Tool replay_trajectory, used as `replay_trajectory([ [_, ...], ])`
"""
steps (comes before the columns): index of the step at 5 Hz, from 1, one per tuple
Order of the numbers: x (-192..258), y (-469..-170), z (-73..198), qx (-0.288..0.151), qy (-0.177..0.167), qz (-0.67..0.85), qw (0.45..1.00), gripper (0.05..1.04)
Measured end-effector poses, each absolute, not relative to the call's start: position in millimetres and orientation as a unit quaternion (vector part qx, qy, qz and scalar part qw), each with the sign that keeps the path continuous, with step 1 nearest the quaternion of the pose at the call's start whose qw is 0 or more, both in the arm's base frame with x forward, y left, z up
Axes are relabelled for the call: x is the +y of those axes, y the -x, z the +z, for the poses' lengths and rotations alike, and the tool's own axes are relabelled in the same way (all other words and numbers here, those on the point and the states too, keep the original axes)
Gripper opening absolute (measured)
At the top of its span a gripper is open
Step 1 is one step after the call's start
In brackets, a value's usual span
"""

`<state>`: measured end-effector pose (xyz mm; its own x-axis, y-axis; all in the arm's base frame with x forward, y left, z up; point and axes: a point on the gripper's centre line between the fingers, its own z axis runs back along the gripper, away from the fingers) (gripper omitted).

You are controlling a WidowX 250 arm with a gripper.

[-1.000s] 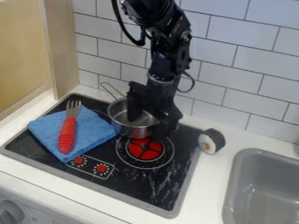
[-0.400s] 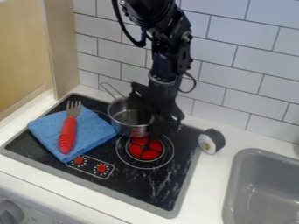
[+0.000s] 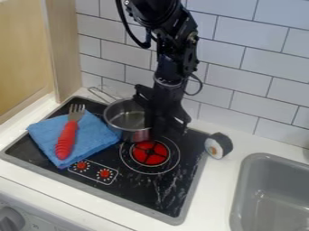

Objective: Moved the silver pot to the bottom left of the stove

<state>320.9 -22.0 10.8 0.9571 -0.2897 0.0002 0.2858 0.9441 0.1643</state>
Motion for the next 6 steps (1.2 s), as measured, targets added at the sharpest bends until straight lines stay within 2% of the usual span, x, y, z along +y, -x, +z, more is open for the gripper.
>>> replay_trajectory([
  [3,-20,-318,24,-0.023,-0.087,-0.142,0.986,0.063],
  [5,-28,-312,53,-0.054,-0.104,-0.15,0.982,0.063],
  [6,-47,-301,62,-0.07,-0.106,-0.174,0.976,0.063],
])
